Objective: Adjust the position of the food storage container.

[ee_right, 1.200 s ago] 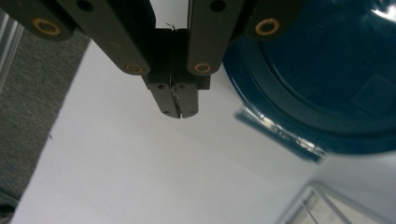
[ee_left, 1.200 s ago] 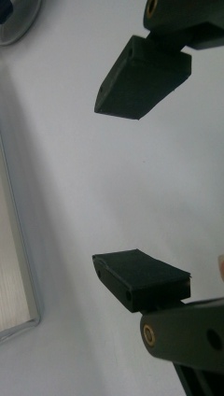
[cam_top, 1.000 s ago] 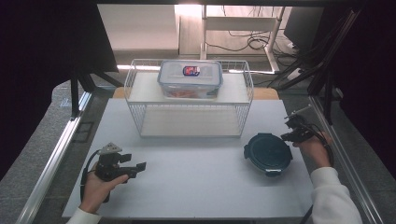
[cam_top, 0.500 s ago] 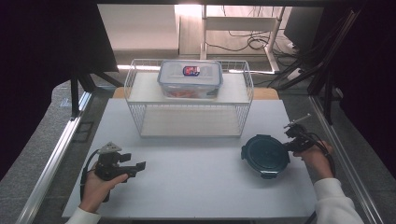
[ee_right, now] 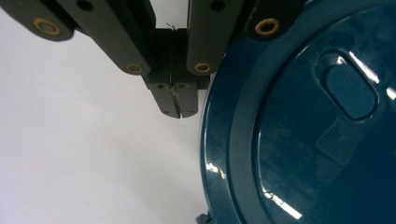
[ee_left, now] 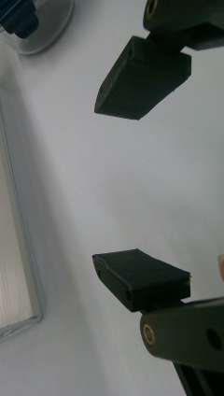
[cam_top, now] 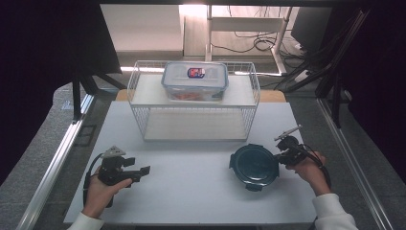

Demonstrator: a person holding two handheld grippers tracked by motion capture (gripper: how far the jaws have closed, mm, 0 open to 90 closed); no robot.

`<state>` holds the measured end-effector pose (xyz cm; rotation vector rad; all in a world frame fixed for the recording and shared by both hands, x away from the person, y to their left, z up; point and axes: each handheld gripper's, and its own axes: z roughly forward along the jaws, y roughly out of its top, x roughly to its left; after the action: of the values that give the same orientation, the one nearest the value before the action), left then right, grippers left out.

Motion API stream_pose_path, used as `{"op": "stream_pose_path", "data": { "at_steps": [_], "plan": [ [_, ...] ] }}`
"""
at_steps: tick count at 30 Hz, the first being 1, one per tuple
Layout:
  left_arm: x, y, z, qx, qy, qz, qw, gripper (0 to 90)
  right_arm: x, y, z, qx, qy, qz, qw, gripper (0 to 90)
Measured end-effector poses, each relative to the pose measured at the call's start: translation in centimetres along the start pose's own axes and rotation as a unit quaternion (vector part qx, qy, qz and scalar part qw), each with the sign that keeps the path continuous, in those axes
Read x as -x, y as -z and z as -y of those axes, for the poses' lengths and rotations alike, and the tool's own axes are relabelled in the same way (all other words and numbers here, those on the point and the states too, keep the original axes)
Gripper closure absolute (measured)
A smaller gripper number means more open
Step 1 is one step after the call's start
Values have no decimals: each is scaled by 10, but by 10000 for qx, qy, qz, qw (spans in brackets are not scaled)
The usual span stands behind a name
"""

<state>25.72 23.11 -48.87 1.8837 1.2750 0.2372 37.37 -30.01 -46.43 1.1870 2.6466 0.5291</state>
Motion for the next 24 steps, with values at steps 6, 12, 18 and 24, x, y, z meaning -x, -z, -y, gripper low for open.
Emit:
{"op": "stream_pose_path", "data": {
  "at_steps": [6, 12, 18, 24],
  "plan": [
    [1, -1, 0, -14, -12, 3, 10000, 232, -23, -3, -9, 27, 232, -210, 9995, 888],
    [0, -2, 1, -36, 0, -2, 10000, 233, -41, -10, -11, 26, 333, -300, 9990, 888],
    [1, -4, 1, -105, 63, -13, 9999, 248, -53, -12, -12, 121, 357, -388, 9985, 888],
    [1, -4, 0, -131, 140, -14, 9998, 253, -63, -15, -21, 188, 454, -424, 9979, 888]
  ]
}}
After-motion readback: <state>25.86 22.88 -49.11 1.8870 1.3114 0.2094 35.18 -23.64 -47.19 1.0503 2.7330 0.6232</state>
